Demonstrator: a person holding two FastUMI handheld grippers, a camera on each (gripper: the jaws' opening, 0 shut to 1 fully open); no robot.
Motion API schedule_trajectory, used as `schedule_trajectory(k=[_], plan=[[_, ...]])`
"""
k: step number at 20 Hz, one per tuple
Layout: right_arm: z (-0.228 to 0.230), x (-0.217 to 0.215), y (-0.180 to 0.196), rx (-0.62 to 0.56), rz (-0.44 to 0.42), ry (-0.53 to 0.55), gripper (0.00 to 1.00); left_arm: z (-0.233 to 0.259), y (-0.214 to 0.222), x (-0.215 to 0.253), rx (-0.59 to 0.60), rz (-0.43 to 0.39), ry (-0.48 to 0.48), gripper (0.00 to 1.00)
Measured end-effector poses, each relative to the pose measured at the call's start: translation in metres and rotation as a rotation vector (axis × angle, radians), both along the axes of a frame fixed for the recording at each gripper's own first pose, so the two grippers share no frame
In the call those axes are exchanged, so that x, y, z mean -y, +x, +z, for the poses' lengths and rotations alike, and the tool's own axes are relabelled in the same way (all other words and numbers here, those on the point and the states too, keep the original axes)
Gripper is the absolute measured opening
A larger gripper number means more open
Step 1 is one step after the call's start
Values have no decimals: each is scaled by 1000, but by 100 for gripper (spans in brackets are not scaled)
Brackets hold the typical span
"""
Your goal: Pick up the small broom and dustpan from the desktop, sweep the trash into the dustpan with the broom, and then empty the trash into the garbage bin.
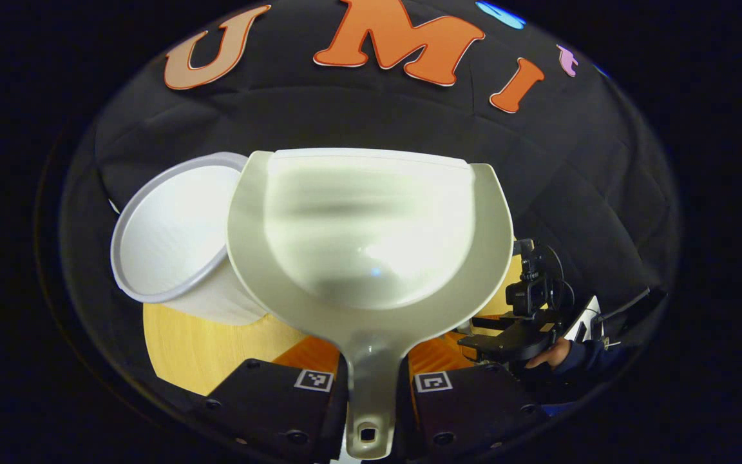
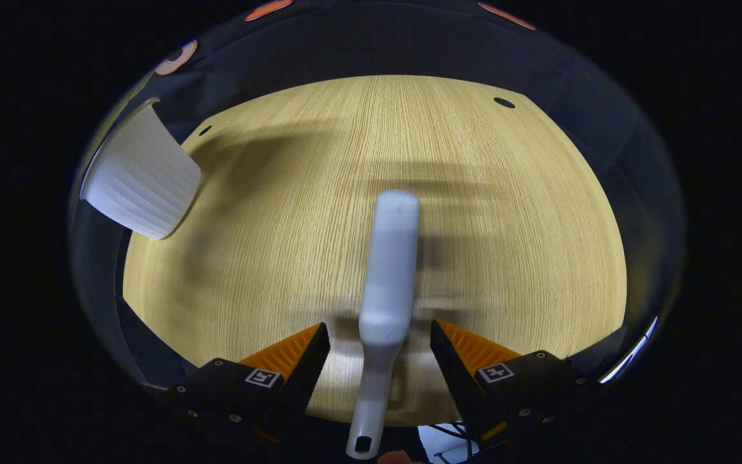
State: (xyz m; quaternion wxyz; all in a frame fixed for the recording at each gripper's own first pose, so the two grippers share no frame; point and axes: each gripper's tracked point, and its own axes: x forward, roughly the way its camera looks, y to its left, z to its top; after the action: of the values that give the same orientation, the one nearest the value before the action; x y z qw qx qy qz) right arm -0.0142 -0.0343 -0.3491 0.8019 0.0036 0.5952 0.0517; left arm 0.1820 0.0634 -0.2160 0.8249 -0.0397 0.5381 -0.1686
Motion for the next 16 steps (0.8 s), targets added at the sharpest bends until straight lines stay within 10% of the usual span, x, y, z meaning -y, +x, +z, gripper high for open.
schedule_trajectory(k=[16], plan=[[-8,0,3,-20,10,-19,95,-178,-79,-1,-352,135,118,32]])
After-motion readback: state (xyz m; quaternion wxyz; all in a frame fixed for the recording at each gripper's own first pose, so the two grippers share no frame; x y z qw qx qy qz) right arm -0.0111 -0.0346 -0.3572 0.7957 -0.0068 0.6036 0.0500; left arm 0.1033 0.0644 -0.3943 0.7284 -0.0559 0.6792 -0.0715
